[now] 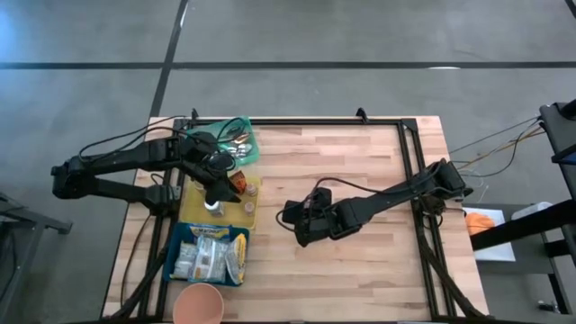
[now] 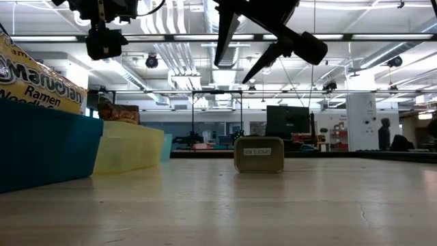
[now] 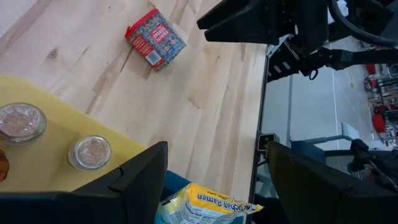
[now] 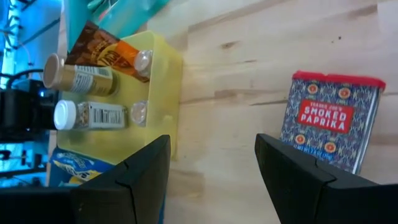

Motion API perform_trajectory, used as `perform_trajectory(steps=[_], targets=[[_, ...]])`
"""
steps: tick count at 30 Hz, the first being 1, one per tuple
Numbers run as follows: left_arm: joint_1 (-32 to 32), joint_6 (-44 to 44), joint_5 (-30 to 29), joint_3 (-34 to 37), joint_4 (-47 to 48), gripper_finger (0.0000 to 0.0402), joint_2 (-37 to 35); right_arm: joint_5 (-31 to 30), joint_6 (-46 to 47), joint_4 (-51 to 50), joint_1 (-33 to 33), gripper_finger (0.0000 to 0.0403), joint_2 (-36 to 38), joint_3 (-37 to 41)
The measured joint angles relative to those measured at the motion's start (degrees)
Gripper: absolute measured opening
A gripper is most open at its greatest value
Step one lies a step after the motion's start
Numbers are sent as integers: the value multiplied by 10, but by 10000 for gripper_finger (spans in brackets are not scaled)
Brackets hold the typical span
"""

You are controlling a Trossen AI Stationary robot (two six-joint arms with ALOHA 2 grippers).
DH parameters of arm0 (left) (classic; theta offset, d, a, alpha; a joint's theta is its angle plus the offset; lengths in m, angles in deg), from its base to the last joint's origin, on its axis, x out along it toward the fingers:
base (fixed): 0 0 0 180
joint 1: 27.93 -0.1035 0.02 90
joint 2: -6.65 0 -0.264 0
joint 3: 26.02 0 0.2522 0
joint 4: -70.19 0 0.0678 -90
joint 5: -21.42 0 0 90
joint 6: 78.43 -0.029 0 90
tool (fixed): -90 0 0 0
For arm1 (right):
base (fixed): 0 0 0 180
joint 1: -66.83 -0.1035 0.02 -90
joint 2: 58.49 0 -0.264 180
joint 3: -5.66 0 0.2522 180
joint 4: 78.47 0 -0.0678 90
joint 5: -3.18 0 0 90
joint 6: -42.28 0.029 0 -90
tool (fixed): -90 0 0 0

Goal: Pick & Place Food Item
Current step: Put the red seasoning can into the yellow bin

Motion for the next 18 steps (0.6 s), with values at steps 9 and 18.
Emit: perform_trajectory(steps=[9, 18], targets=[[0, 0, 0, 0, 0, 277, 0, -4, -83, -3, 1, 233, 0, 0], [0, 1, 0, 0, 0, 277, 0, 58, -29, -44, 3, 233, 8, 0]])
